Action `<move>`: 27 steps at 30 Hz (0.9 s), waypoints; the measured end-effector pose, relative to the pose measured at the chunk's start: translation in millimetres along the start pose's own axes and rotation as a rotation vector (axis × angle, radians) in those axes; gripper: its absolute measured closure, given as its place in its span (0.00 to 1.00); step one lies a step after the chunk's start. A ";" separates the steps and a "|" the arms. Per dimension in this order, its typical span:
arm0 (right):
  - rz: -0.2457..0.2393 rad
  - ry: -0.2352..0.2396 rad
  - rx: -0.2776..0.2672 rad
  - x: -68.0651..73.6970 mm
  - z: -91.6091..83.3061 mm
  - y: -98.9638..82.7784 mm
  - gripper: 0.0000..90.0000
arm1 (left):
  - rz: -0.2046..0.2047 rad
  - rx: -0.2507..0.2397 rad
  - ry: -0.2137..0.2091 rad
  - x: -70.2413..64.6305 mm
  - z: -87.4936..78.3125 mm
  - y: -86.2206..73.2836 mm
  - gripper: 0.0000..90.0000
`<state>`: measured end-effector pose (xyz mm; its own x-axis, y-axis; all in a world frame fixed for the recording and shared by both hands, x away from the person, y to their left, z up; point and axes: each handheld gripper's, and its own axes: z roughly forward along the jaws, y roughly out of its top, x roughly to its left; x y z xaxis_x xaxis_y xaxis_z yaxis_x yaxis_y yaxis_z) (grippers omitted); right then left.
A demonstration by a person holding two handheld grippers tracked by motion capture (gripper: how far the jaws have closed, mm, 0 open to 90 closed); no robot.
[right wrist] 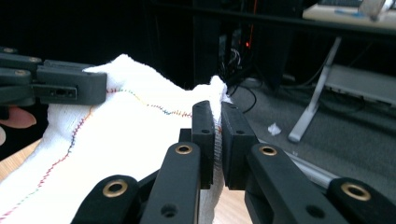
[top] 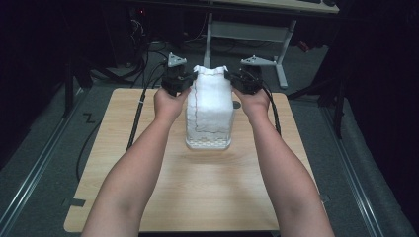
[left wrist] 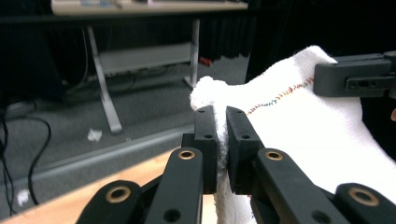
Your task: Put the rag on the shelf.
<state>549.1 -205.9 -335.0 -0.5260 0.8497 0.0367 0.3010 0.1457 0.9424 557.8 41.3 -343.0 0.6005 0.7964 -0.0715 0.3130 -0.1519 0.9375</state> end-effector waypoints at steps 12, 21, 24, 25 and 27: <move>0.046 -0.022 0.097 -12.1 19.8 -27.3 0.79 | -0.093 0.080 -0.026 15.7 14.8 -24.1 0.66; 0.020 -0.021 0.095 -7.3 16.3 -23.7 0.73 | -0.106 0.049 -0.028 18.4 5.9 -21.1 0.60; -0.009 -0.041 0.101 -5.0 13.8 -25.5 0.71 | -0.071 0.048 -0.028 13.4 2.3 -20.0 0.57; -0.010 -0.041 0.101 -4.6 12.6 -26.0 0.70 | -0.058 0.039 -0.031 10.2 -2.1 -18.1 0.56; -0.009 -0.035 0.103 -3.5 9.6 -26.7 0.69 | -0.050 0.024 -0.028 7.9 -7.7 -16.2 0.55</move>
<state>550.5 -207.9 -363.5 -0.5017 0.8649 0.0157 0.3775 0.2027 0.9035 551.8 54.6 -356.2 0.6035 0.7870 -0.1280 0.3609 -0.1265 0.9240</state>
